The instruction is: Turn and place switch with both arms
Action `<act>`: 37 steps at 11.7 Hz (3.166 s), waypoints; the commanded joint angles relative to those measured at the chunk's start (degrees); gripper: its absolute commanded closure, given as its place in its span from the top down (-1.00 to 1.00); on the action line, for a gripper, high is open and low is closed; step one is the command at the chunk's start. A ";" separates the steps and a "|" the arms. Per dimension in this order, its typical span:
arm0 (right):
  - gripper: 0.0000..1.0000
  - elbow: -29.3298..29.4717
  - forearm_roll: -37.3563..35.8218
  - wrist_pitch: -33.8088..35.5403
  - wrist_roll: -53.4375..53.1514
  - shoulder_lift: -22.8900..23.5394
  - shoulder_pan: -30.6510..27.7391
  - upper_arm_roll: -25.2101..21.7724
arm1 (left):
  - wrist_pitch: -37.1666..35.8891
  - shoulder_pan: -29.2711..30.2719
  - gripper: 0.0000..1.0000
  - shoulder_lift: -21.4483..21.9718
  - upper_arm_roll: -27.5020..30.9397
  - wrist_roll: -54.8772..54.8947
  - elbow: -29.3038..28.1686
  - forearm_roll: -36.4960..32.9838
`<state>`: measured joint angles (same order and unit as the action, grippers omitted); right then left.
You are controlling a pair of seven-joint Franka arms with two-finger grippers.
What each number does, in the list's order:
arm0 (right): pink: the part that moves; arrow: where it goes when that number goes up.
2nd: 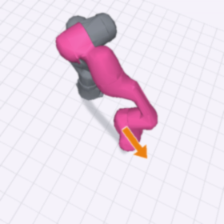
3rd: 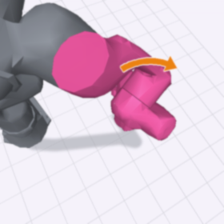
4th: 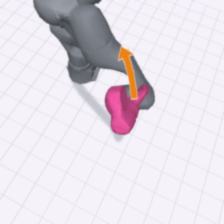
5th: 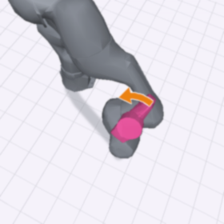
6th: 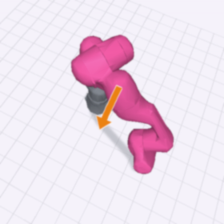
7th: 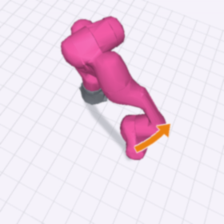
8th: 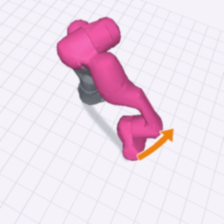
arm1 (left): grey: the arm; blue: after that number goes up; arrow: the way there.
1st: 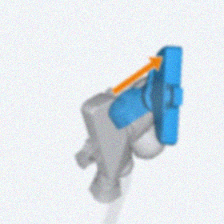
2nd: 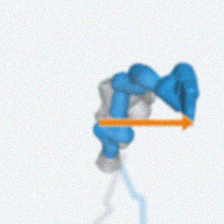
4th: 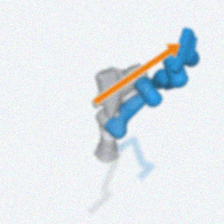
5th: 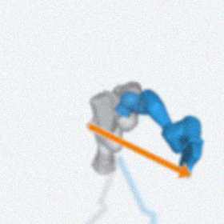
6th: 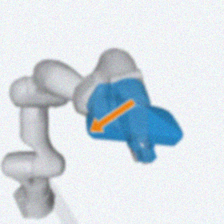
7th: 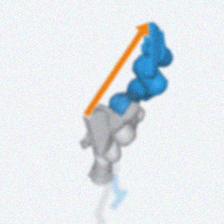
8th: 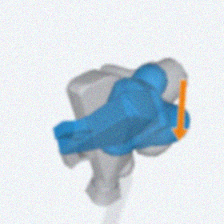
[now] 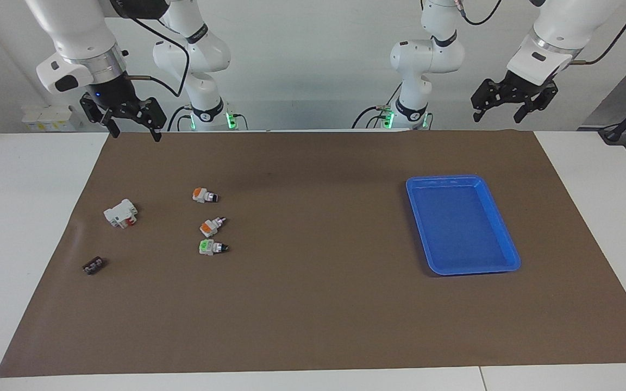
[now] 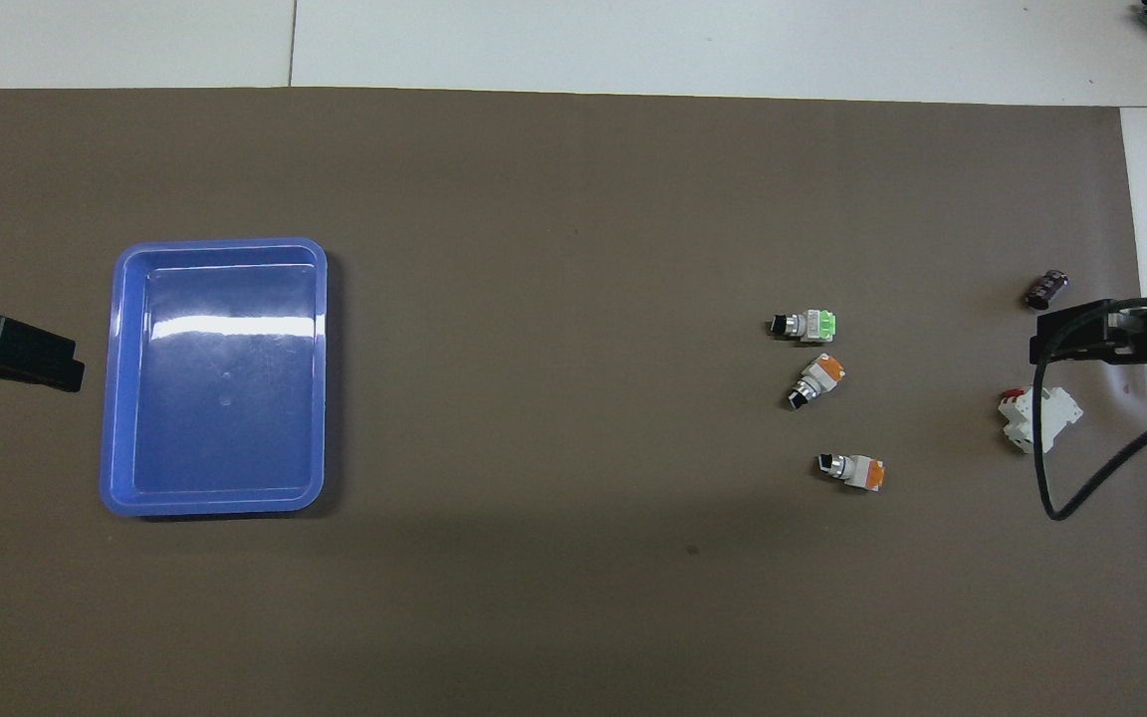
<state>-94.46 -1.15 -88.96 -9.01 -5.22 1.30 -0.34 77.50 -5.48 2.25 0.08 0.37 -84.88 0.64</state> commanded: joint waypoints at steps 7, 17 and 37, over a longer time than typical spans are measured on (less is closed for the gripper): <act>1.00 -1.51 0.80 -0.95 -0.39 -0.50 -0.07 0.42 | 0.63 0.48 1.00 -1.99 0.01 -0.02 4.99 0.85; 1.00 -28.64 8.62 -25.79 27.15 -2.17 3.36 0.95 | 0.81 0.21 1.00 2.32 -0.16 -0.72 -2.83 0.68; -1.00 -51.38 8.53 -47.86 71.42 2.75 2.30 0.95 | 3.80 0.74 1.00 2.14 0.19 0.16 -2.22 1.73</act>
<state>-148.78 6.19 -143.34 64.09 -3.71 3.61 0.39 80.28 -5.32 3.07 0.31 0.40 -85.86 1.64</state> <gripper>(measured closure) 0.533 0.000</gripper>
